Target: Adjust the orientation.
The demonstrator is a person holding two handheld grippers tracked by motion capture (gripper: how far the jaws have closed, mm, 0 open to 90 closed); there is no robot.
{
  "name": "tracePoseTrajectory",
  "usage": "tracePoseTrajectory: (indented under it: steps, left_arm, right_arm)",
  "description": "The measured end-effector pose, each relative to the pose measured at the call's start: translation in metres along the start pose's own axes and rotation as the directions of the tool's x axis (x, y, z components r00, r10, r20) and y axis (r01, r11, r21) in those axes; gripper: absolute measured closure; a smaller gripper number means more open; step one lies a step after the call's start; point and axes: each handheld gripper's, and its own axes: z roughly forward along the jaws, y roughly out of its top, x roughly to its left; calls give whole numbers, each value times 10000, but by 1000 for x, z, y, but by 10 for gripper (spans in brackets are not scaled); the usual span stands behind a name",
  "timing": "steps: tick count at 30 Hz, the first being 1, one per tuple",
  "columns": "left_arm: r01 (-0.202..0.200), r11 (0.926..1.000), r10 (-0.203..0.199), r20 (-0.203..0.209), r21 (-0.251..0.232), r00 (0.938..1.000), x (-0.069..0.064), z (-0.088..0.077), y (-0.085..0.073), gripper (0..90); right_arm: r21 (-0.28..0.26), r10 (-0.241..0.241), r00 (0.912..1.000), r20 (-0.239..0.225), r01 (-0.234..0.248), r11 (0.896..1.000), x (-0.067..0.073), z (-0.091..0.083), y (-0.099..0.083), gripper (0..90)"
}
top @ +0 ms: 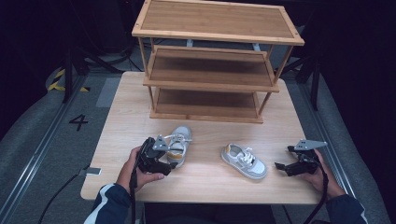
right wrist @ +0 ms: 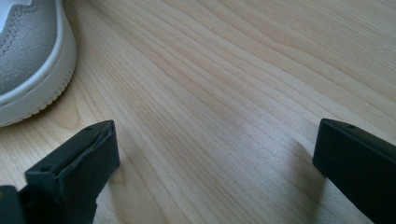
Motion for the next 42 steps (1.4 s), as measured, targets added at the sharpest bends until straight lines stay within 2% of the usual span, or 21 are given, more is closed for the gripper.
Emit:
tracePoseTrajectory:
  steps: [5, 7, 10, 12, 13, 14, 21, 23, 24, 25, 26, 28, 30, 31, 33, 35, 38, 39, 40, 41, 42]
  left_arm:
    - [-805, 9965, 810, 191, -236, 9965, -8, -9, 13, 316]
    - [-905, 9958, 908, 173, -165, 9957, -9, -8, 16, 322]
    - [-1388, 9896, 1381, 213, 375, 9902, -8, 0, 22, 353]
    - [-1733, 9827, 1692, 646, 655, 9835, -6, 9, 24, 392]
    - [-1733, 9827, 1692, 646, 655, 9835, -6, 9, 24, 391]
    - [-1815, 9783, 1757, 641, 999, 9823, -5, 14, 25, 394]
    - [-1901, 9749, 1763, 1200, 1156, 9770, -2, 17, 32, 449]
    - [-2295, 9638, 2077, 1578, 1358, 9654, -2, 19, 35, 501]
    - [-2367, 9572, 2095, 1655, 1664, 9637, -2, 20, 38, 501]
    - [-2367, 9572, 2095, 1655, 1664, 9637, -2, 20, 38, 502]
    - [-2556, 9427, 2192, 1796, 2143, 9590, -1, 24, 42, 505]
    - [-2677, 9309, 2227, 1947, 2485, 9552, 0, 29, 46, 511]
    - [-2943, 9134, 2402, 2112, 2812, 9475, 0, 34, 49, 512]
    - [-2967, 9071, 2406, 2107, 2984, 9475, -1, 37, 50, 520]
    - [-3156, 8911, 2491, 2299, 3260, 9408, -2, 42, 52, 564]
    - [-3204, 8792, 2462, 2396, 3525, 9391, -2, 45, 54, 610]
    - [-3252, 8735, 2400, 2608, 3623, 9351, -1, 47, 57, 631]
    - [-3339, 8704, 2434, 2734, 3619, 9306, 0, 47, 58, 642]
    - [-3381, 8727, 2435, 2862, 3523, 9267, -1, 46, 59, 659]
    - [-3463, 8707, 2491, 2941, 3492, 9227, -1, 46, 61, 681]
    - [-3530, 8645, 2601, 2824, 3579, 9234, -3, 46, 62, 682]
  right_arm:
    - [6, -8, 10000, 2, 8, 10000, 0, 0, 0, 6]
    - [1, -10, 10000, -8, 10, 10000, 0, 0, 0, 6]
    - [-1, -10, 10000, -6, 10, 10000, 0, 0, 0, 6]
    - [-2, -10, 10000, -5, 10, 10000, 0, 0, 0, 6]
    - [-2, -11, 10000, -6, 11, 10000, 0, 0, 0, 6]
    - [-1, -10, 10000, -7, 10, 10000, 0, 0, 0, 6]
    - [-2, -9, 10000, -6, 9, 10000, 0, 0, 0, 6]
    - [-2, -11, 10000, -7, 11, 10000, 0, 0, 0, 6]
    - [-2, -6, 10000, -6, 6, 10000, 0, 0, 0, 6]
    - [-3, -10, 10000, -7, 10, 10000, 0, 0, 0, 6]
    - [-2, -11, 10000, -6, 11, 10000, 0, 0, 0, 6]
    - [-3, -12, 10000, -4, 12, 10000, 0, 0, 0, 6]
    - [1, -11, 10000, -7, 11, 10000, 0, 0, 0, 6]
    - [0, -7, 10000, -8, 7, 10000, 0, 0, 0, 6]
    - [0, -12, 10000, -7, 12, 10000, 0, 0, 0, 6]
    - [-2, -12, 10000, -6, 12, 10000, 0, 0, 0, 6]
    - [-2, -11, 10000, -8, 11, 10000, 0, 0, 0, 6]
    - [-1, -11, 10000, -7, 11, 10000, 0, 0, 0, 6]
    - [-1, -9, 10000, -7, 9, 10000, 0, 0, 0, 6]
    - [-3, -9, 10000, -6, 9, 10000, 0, 0, 0, 6]
    - [-3, -11, 10000, -6, 11, 10000, 0, 0, 0, 6]
